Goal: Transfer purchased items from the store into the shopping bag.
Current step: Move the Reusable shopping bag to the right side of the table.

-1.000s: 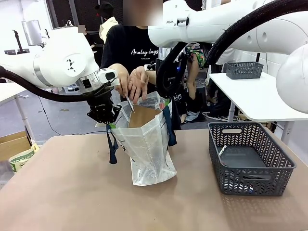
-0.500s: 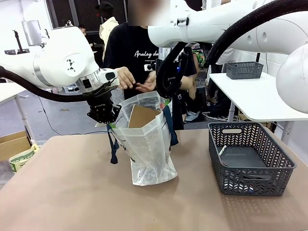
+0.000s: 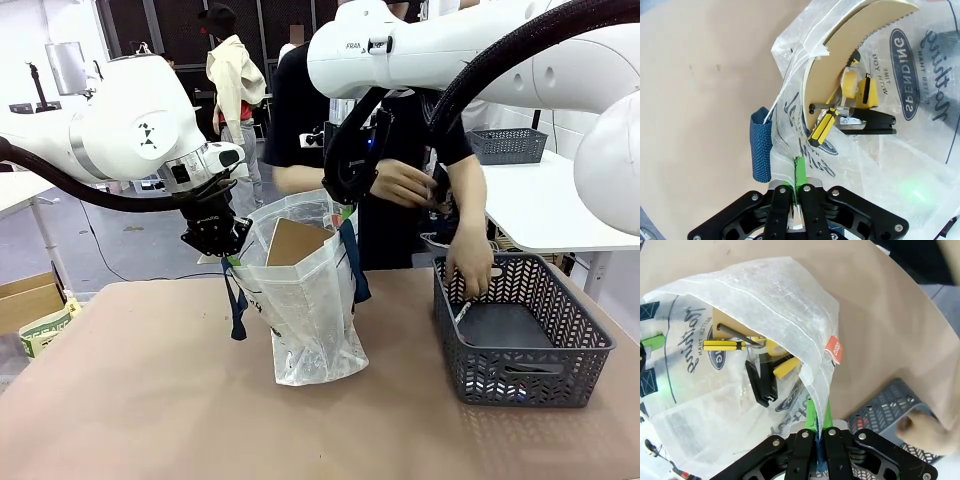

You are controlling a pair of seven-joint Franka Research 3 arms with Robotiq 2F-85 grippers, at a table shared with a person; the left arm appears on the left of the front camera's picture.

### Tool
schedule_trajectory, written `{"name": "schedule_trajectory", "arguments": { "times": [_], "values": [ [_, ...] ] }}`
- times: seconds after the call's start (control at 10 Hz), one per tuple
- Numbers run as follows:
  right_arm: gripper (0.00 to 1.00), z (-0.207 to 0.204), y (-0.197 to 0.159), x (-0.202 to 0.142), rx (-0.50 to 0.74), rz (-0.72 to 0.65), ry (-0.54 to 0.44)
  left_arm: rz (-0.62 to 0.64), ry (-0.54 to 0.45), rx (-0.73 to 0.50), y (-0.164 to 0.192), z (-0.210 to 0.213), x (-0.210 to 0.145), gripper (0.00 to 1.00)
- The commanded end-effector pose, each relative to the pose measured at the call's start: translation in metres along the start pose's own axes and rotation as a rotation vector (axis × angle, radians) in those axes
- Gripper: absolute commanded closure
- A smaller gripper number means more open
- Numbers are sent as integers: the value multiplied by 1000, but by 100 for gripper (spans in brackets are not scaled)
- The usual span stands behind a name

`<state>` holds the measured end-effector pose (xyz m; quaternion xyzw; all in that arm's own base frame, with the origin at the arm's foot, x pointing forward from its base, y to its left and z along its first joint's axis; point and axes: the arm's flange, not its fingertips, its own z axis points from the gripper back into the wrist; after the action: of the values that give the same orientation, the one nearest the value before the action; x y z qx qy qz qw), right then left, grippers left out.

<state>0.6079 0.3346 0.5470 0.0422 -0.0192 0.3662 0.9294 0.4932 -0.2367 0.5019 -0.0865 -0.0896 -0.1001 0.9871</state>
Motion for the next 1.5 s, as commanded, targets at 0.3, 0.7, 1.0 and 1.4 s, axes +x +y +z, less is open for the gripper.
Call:
{"name": "schedule_trajectory", "arguments": {
  "times": [0.3,0.7,1.0,1.4],
  "values": [
    [100,1,1,0,-1,2,-2,-5,0,-2,0,1,0,100],
    [100,1,1,0,-1,2,-2,-5,0,-2,0,1,0,100],
    [100,1,1,0,-1,2,-2,-5,0,-2,0,1,0,100],
    [100,1,1,0,-1,2,-2,-5,0,-2,0,1,0,100]
  ]
}}
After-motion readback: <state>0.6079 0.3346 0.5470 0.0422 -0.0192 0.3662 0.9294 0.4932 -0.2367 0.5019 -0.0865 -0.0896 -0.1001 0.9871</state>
